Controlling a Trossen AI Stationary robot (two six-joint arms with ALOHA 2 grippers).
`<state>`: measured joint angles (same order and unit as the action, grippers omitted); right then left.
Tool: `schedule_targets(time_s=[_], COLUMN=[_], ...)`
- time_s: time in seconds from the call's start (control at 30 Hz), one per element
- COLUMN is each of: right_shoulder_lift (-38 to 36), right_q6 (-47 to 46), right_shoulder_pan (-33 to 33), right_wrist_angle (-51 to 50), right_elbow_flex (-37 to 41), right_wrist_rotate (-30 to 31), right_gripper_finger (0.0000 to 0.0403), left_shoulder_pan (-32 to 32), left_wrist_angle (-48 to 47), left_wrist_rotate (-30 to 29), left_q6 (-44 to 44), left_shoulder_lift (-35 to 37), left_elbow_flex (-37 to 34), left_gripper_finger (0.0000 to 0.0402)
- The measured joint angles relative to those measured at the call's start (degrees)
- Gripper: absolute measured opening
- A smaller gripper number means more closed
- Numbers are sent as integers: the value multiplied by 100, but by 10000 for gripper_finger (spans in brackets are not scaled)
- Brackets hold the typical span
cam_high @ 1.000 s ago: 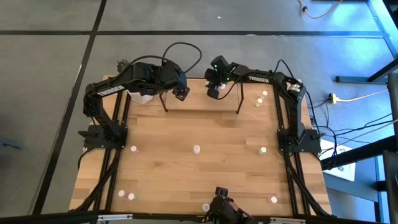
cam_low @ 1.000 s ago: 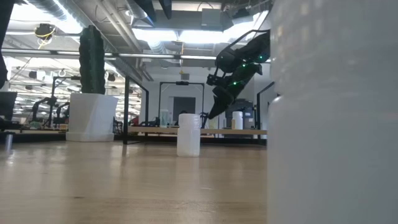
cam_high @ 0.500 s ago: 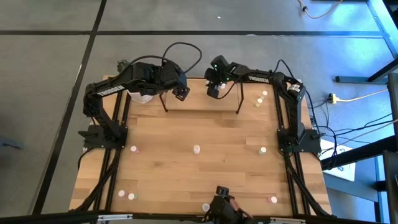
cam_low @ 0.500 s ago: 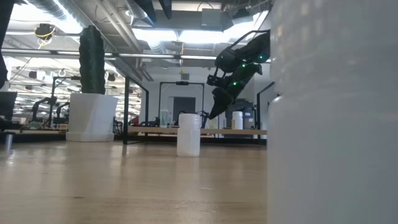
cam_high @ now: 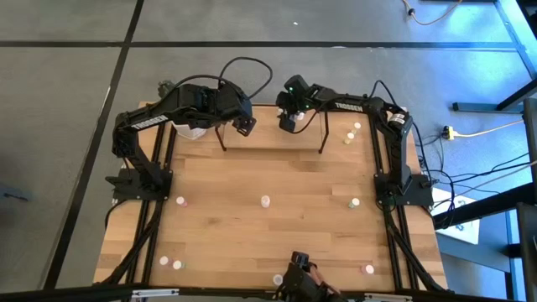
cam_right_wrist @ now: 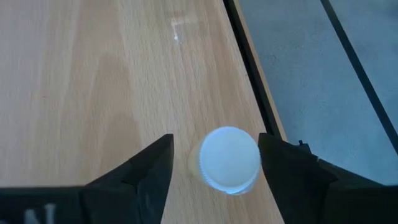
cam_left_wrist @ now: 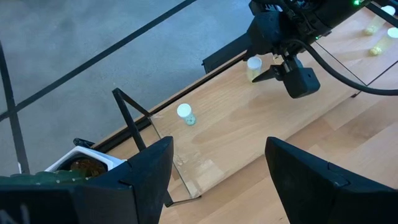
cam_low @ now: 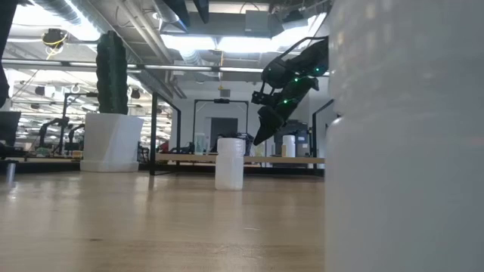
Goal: Pick and place medicine bottles onto shelf by color
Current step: Put the center yellow pill bottle on the shelf, then put the top left pink pill bottle on the shelf
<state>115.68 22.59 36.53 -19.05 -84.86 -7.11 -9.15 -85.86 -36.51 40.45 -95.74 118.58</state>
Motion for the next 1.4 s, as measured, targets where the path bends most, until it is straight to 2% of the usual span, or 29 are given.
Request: schedule_targets(time_s=[0.7, 0.87, 1.07, 1.13, 1.27, 1.4], right_shoulder_lift=[-542, -880, -1620, -1878, -2367, -2704], right_q6=[-427, -428, -353, -220, 44, 59], right_shoulder_pan=[-2, -16, -131, -213, -417, -633], right_wrist_angle=[-401, -585, -833, -882, -948, -1044], right_elbow_flex=[2, 2, 0, 0, -7, -7], right_wrist_rotate=[12, -8, -12, -194, -958, -1211], right_gripper_finger=[236, 236, 236, 236, 237, 237], left_shoulder_pan=[2, 2, 81, 119, 221, 384], left_wrist_angle=[-3, -79, -428, -415, -417, -415], left_wrist_rotate=[170, 172, 174, 244, 435, 614], left_q6=[-9, -14, -46, -55, -183, -340], left_shoulder_lift=[0, 0, 0, 0, 0, 0], left_elbow_flex=[0, 0, 0, 0, 0, 0], left_gripper_finger=[249, 249, 249, 249, 249, 249])
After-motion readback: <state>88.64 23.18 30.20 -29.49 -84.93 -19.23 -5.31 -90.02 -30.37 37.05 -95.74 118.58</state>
